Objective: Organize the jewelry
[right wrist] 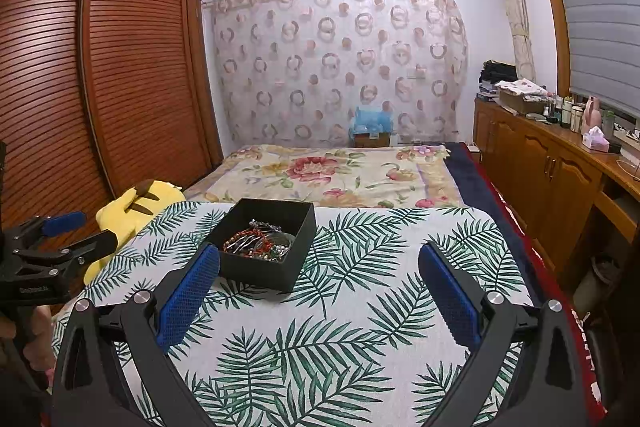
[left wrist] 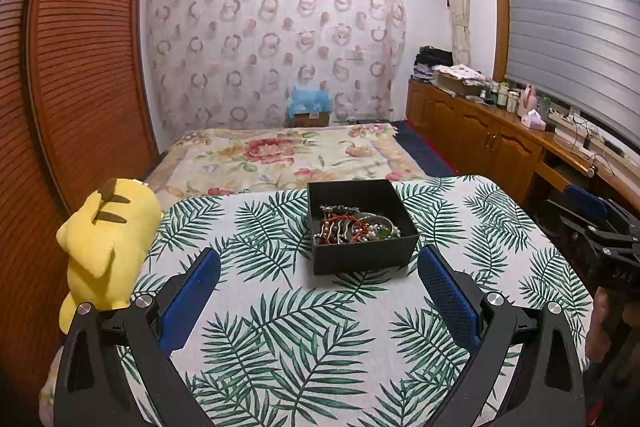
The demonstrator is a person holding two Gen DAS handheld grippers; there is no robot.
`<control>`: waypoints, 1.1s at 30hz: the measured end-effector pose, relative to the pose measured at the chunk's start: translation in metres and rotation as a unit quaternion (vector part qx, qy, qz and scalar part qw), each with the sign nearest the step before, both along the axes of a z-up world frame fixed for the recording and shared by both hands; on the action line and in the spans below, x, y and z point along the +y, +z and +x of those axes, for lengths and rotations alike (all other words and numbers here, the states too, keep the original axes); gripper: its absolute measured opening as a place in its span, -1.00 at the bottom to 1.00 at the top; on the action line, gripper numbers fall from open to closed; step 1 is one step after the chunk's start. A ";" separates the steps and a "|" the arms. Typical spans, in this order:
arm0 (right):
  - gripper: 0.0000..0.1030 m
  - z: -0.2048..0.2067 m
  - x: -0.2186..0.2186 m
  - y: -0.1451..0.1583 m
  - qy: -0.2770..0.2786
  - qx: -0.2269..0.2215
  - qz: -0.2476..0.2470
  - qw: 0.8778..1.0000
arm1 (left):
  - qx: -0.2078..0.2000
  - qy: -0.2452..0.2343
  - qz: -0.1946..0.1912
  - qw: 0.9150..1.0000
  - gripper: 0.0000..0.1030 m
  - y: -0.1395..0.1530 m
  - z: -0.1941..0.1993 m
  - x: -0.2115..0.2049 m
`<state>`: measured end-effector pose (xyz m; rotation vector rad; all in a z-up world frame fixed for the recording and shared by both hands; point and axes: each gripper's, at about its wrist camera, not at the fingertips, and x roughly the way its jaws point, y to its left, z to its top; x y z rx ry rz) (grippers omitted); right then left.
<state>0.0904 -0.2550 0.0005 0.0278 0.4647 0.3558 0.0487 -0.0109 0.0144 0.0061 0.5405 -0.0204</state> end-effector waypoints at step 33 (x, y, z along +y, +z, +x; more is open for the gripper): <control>0.95 -0.001 0.002 -0.001 0.000 0.000 0.000 1.000 | -0.006 -0.004 -0.003 1.000 0.85 0.005 -0.005 -0.010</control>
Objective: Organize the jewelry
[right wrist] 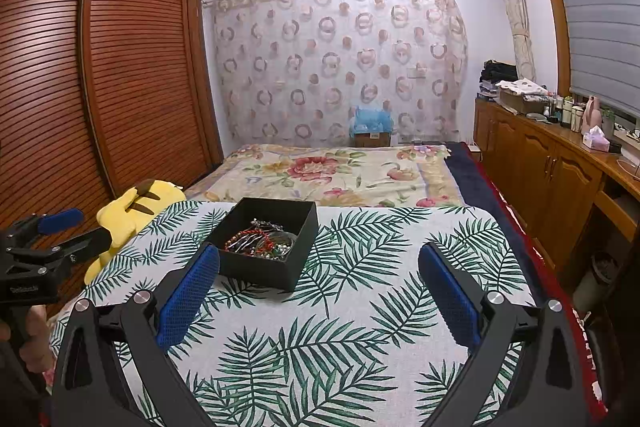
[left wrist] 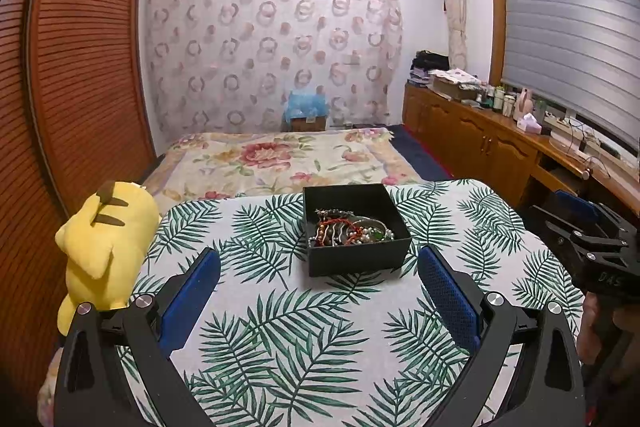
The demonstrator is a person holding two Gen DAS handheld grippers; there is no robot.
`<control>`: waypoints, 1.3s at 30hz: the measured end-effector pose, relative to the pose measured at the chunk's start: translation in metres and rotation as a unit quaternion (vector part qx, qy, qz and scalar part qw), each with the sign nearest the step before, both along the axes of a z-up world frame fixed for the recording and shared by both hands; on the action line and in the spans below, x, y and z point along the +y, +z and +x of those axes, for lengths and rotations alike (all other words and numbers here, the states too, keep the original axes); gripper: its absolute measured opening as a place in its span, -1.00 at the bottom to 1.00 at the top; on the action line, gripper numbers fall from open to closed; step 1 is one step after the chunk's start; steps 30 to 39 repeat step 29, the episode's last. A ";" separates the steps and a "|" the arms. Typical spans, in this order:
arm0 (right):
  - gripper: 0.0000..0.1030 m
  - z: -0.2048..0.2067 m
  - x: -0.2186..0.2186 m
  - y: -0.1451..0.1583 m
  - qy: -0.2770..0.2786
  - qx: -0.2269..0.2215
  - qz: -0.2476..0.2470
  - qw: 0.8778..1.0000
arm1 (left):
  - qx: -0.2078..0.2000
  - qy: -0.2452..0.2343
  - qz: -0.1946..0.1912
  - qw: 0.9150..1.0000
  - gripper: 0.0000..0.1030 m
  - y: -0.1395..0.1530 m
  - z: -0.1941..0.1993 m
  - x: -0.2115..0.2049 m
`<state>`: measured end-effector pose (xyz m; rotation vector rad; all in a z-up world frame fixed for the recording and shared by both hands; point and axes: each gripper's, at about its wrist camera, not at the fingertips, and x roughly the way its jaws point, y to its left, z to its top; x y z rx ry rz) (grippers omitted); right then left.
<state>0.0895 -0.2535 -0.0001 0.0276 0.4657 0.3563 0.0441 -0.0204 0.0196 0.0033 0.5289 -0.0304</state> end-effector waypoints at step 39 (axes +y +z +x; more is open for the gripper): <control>0.95 0.000 0.001 -0.001 -0.001 -0.001 -0.001 1.000 | -0.003 -0.002 -0.002 1.000 0.85 0.005 0.003 -0.004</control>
